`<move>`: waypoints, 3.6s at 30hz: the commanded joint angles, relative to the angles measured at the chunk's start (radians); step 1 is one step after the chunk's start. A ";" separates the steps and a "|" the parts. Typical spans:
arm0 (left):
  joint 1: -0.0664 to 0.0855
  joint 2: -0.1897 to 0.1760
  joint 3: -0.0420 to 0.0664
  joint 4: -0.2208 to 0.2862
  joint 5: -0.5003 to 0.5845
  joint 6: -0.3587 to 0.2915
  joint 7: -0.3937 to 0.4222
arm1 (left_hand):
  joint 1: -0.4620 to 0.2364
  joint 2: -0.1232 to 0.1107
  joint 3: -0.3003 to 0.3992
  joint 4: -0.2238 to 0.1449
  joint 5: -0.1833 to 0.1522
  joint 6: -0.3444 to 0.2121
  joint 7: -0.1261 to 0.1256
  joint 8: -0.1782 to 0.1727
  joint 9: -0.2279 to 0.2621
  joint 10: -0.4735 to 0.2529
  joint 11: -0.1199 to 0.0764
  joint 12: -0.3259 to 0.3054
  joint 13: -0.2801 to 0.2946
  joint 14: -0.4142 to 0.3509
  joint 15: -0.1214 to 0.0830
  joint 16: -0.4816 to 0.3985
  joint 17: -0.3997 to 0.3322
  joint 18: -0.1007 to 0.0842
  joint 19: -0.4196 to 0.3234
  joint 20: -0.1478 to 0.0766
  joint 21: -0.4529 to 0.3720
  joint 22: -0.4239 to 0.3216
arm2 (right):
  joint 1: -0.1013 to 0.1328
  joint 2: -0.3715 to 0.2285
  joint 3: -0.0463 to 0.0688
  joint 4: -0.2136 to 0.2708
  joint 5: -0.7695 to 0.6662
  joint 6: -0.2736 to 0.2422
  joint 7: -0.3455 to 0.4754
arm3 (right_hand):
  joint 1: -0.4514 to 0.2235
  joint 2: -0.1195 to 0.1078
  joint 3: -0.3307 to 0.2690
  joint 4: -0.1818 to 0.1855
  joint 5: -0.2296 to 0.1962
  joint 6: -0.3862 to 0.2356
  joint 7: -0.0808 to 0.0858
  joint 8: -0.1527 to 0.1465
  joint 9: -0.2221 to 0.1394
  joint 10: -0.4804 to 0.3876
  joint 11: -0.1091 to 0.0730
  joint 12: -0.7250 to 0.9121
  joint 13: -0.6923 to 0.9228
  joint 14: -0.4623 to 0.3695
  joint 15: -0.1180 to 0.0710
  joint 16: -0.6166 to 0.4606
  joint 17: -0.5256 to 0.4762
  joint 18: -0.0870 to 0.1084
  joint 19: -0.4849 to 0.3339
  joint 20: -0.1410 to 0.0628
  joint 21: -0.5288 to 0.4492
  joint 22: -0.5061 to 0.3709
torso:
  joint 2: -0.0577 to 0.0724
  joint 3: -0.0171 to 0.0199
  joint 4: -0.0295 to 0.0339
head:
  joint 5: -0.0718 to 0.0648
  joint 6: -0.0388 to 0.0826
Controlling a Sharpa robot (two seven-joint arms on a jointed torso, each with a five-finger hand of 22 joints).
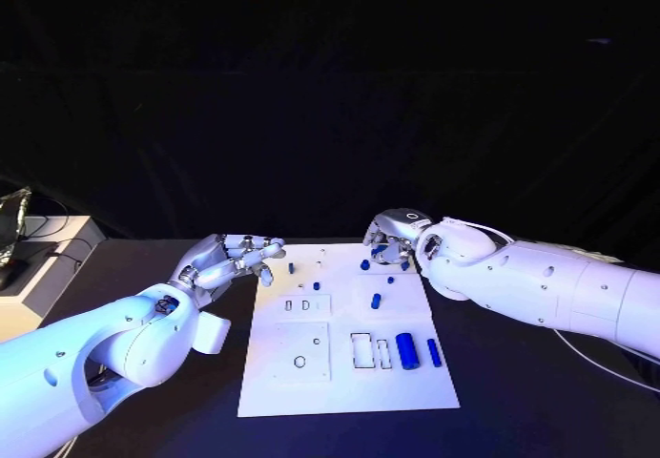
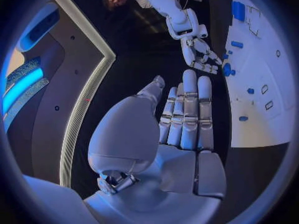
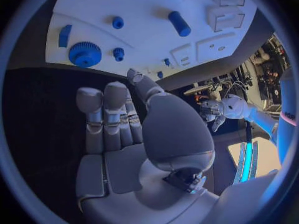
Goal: Assemble the parts on the task board
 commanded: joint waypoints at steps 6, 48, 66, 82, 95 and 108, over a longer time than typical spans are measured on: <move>0.001 -0.003 0.008 0.009 -0.008 0.030 -0.003 | -0.011 -0.002 -0.002 -0.004 -0.001 0.001 0.002 -0.004 0.001 -0.010 0.004 -0.004 0.001 -0.005 0.001 0.006 0.000 0.012 -0.009 0.002 0.007 0.000 | -0.001 0.023 0.000 -0.029 -0.090 0.067 -0.039 | 0.009 -0.022 0.008 0.028 0.000 -0.007 0.000 0.004 0.001 -0.004 -0.001 0.004 0.001 -0.011 0.000 0.037 -0.044 0.014 0.041 -0.001 -0.033 0.093 | 0.021 -0.0037 0.0155 | -0.010 -0.001; 0.001 -0.004 0.013 0.001 -0.008 0.036 -0.019 | -0.012 0.006 -0.007 -0.004 -0.001 -0.005 0.005 -0.004 0.001 -0.019 0.007 -0.004 0.001 -0.010 0.003 0.006 -0.008 0.015 -0.013 0.005 0.013 -0.004 | -0.007 0.048 0.000 -0.068 -0.088 0.119 -0.048 | -0.011 0.003 0.108 0.065 -0.007 0.041 -0.012 0.006 0.003 0.028 -0.012 0.003 0.001 -0.018 -0.007 0.072 -0.091 0.018 0.132 -0.005 -0.147 0.317 | 0.059 -0.0146 0.0451 | -0.042 0.011; 0.001 -0.005 0.013 -0.003 -0.008 0.041 -0.026 | -0.010 0.010 -0.007 -0.005 -0.001 -0.007 0.006 -0.004 0.001 -0.021 0.008 -0.004 0.001 -0.010 0.004 0.008 -0.010 0.015 -0.013 0.006 0.015 -0.007 | -0.008 0.033 0.001 -0.023 -0.141 -0.076 -0.106 | 0.024 0.061 0.243 0.014 -0.173 0.098 -0.020 0.015 0.013 0.117 -0.037 0.004 0.003 -0.016 -0.023 0.073 -0.060 -0.006 0.150 -0.021 -0.121 0.474 | 0.067 -0.0189 0.0553 | -0.045 0.024; 0.001 -0.003 0.013 0.003 -0.010 0.046 -0.030 | -0.009 0.010 -0.008 -0.006 -0.001 -0.008 0.006 -0.004 0.001 -0.022 0.008 -0.004 0.001 -0.010 0.004 0.008 -0.011 0.016 -0.013 0.006 0.016 -0.008 | -0.010 0.113 0.006 -0.053 -0.183 -0.187 -0.183 | 0.021 0.056 0.246 0.011 -0.162 0.103 -0.021 0.008 0.012 0.117 -0.037 0.004 0.003 -0.015 -0.025 0.071 -0.059 -0.009 0.177 -0.025 -0.191 0.536 | 0.073 -0.0227 0.0652 | -0.044 0.029; 0.001 -0.003 0.013 0.007 -0.014 0.048 -0.032 | -0.008 0.011 -0.008 -0.007 -0.001 -0.008 0.006 -0.004 0.001 -0.023 0.008 -0.004 0.001 -0.010 0.004 0.009 -0.012 0.016 -0.013 0.006 0.017 -0.010 | -0.027 0.163 0.006 -0.108 -0.196 -0.204 -0.185 | 0.021 0.055 0.244 0.010 -0.152 0.102 -0.020 0.008 0.012 0.115 -0.036 0.004 0.003 -0.016 -0.024 0.071 -0.059 -0.009 0.198 -0.025 -0.241 0.581 | 0.078 -0.0337 0.0841 | -0.050 0.025; 0.001 -0.001 0.014 0.006 -0.015 0.053 -0.035 | -0.009 0.011 -0.009 -0.008 -0.001 -0.009 0.007 -0.004 0.001 -0.023 0.008 -0.004 0.001 -0.011 0.004 0.010 -0.013 0.016 -0.014 0.006 0.019 -0.011 | -0.030 0.180 0.007 -0.131 -0.203 -0.208 -0.184 | 0.021 0.054 0.243 0.010 -0.148 0.101 -0.019 0.008 0.011 0.113 -0.036 0.004 0.003 -0.016 -0.024 0.070 -0.059 -0.009 0.198 -0.024 -0.247 0.580 | 0.084 -0.0393 0.0932 | -0.056 0.028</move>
